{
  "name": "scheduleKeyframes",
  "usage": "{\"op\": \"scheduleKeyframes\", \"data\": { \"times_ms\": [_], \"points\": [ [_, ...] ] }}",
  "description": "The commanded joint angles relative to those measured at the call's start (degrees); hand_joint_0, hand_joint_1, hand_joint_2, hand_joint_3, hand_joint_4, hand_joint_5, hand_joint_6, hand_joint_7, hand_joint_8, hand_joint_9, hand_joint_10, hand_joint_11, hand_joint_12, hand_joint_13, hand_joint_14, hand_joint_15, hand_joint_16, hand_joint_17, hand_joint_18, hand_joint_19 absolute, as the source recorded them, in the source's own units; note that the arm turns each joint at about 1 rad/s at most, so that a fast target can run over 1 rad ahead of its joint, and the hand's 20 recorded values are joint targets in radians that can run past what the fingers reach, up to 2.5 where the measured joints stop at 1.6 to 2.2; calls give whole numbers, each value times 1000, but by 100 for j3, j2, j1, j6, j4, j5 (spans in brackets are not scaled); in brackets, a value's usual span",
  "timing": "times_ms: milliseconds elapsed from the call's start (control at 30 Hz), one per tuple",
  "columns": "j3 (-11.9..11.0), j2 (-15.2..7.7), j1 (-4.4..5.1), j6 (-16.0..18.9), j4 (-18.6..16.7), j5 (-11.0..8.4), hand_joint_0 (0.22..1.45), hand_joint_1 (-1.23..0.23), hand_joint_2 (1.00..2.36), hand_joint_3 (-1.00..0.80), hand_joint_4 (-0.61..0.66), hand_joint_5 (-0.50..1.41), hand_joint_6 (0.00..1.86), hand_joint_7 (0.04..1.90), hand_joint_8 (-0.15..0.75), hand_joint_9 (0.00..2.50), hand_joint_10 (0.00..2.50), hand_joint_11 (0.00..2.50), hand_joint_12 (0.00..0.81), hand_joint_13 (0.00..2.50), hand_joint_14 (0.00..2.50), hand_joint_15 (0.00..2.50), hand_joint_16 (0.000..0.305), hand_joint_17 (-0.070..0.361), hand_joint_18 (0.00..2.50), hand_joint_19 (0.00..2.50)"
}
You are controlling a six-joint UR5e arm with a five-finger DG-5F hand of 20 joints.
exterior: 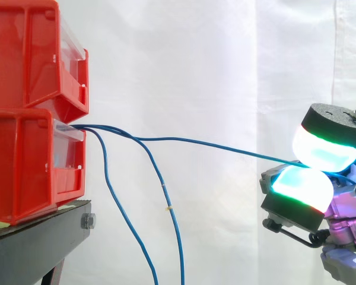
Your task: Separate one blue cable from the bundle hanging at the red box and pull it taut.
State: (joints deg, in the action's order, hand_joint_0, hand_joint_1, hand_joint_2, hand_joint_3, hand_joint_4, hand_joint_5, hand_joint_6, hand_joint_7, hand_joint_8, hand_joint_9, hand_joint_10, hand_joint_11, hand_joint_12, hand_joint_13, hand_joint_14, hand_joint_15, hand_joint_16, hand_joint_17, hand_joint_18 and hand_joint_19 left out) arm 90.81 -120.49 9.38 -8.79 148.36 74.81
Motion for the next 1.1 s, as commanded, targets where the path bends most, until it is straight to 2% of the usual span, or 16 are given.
{"op": "scheduleKeyframes", "data": {
  "times_ms": [0,133,233,1067],
  "points": [
    [-2,0,2,0,0,-1,759,-779,1019,-261,-19,-226,919,1210,299,978,1651,1578,387,1195,1429,1556,52,118,1061,868],
    [6,0,2,9,0,8,741,-781,1015,-318,63,-229,913,1152,305,971,1639,1562,383,1209,1348,1609,53,119,1071,858],
    [6,0,2,0,0,-1,720,-745,1013,-346,89,-228,909,1188,313,976,1624,1556,386,1217,1326,1602,53,119,1074,851],
    [-2,0,2,0,0,-1,652,-589,1001,-497,177,-211,910,1179,331,986,1606,1562,393,1225,1310,1596,54,122,1072,853]
  ]
}}
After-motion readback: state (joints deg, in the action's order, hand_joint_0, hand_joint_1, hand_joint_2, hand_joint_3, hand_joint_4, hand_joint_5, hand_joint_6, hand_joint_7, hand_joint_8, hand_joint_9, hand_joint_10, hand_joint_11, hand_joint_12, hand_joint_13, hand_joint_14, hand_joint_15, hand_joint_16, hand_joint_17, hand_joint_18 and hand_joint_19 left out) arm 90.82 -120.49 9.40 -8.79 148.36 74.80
